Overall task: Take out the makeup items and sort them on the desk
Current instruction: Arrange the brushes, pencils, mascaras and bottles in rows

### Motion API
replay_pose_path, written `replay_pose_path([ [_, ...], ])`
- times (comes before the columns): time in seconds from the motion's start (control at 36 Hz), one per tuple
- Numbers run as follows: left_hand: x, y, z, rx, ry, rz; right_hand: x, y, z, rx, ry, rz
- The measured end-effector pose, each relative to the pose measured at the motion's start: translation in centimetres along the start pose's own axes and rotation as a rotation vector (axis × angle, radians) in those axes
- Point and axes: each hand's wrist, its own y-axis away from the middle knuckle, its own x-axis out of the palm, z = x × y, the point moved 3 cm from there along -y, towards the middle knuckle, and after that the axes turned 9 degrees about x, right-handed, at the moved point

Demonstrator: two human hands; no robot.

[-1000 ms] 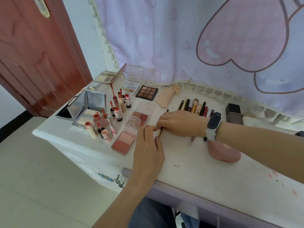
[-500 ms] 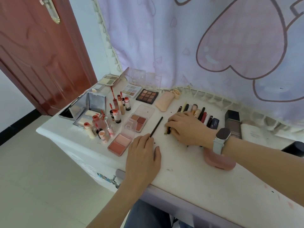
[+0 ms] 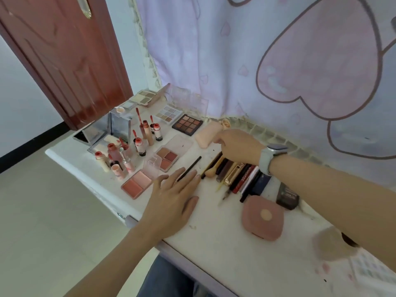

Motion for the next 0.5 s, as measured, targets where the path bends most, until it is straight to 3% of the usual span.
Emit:
replay_pose_path([
  [0.08, 0.2, 0.0, 0.1, 0.009, -0.042, 0.029, -0.4, -0.2, 0.6, -0.023, 0.105, 0.073],
  [0.36, -0.9, 2.9, -0.5, -0.086, 0.013, -0.211, 0.7, 1.2, 0.9, -0.013, 0.182, 0.085],
  [0.5, -0.8, 1.7, -0.3, -0.096, -0.042, -0.093, 2.1, 2.9, 2.7, -0.027, 0.225, 0.016],
])
